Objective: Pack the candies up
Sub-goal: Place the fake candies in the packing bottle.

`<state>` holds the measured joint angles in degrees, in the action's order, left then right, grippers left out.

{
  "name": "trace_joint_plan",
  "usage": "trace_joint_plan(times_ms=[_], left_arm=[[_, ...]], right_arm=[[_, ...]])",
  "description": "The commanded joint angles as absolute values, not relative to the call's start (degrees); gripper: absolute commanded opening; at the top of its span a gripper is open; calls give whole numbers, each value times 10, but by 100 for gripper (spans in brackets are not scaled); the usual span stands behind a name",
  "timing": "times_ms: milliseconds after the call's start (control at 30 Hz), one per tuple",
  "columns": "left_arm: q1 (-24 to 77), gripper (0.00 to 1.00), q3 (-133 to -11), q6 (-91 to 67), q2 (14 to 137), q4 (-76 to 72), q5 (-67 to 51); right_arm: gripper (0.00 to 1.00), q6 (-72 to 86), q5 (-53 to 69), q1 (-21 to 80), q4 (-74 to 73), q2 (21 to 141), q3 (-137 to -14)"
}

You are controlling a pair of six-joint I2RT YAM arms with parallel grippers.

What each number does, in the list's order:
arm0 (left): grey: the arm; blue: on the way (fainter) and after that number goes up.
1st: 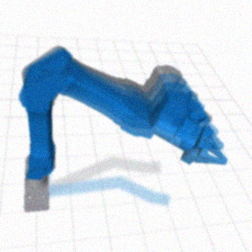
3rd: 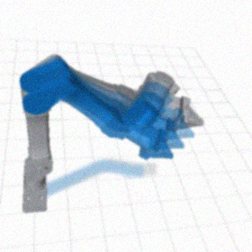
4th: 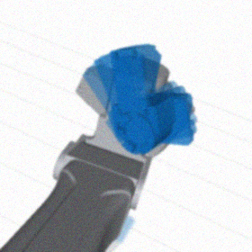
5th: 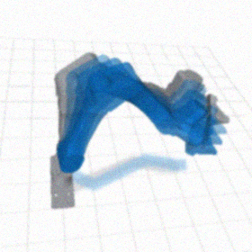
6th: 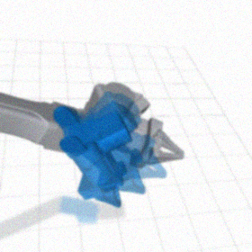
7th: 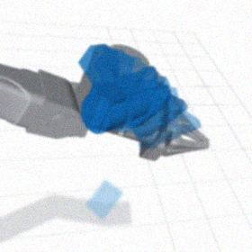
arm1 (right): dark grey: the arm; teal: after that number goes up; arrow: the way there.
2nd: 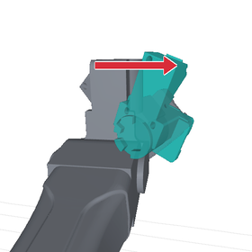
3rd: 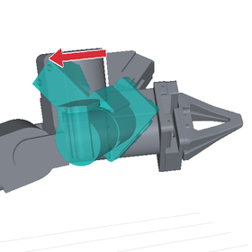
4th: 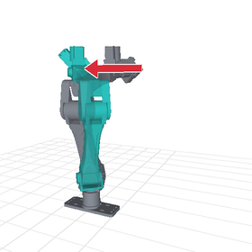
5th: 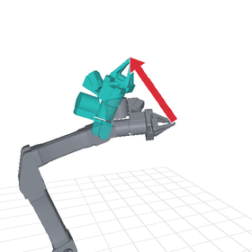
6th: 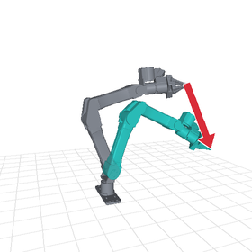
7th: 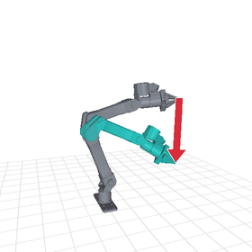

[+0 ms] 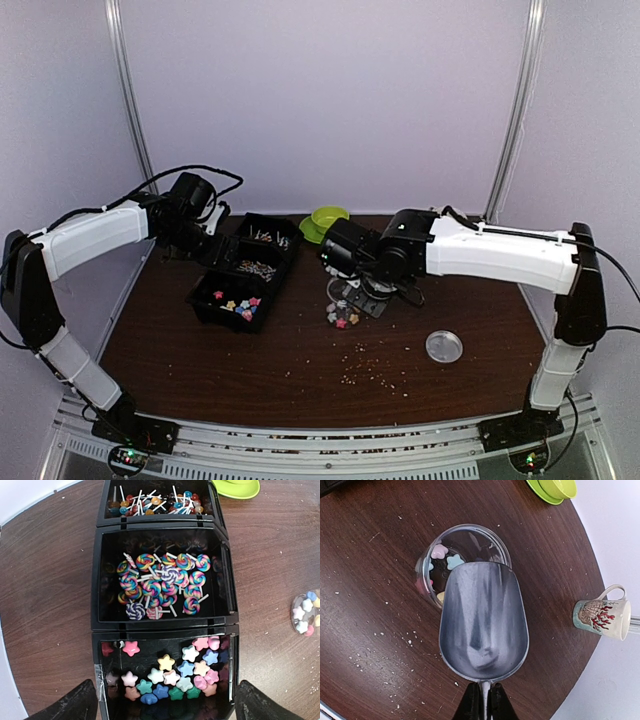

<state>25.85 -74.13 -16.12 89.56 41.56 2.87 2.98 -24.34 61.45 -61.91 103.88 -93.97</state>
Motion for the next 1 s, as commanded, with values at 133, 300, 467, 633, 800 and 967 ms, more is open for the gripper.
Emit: trace_joint_plan(times_ms=[133,300,467,633,800,967], left_arm=[[251,98,-737,-166,883,394,40],[249,98,-737,-167,885,394,38],[247,98,-737,-167,885,394,38],[242,98,-738,-166,889,398,46],[221,98,-738,-167,890,404,52],[198,98,-741,-156,898,412,62]], right_arm=[[0,43,-297,596,-641,1063,-967],[0,47,-312,582,-648,1073,-991],[0,40,-318,571,-656,1093,-1009],[0,39,-334,557,-656,1107,-1014],[0,27,-343,552,-645,1091,-1023],[0,14,-317,552,-625,1046,-1024]])
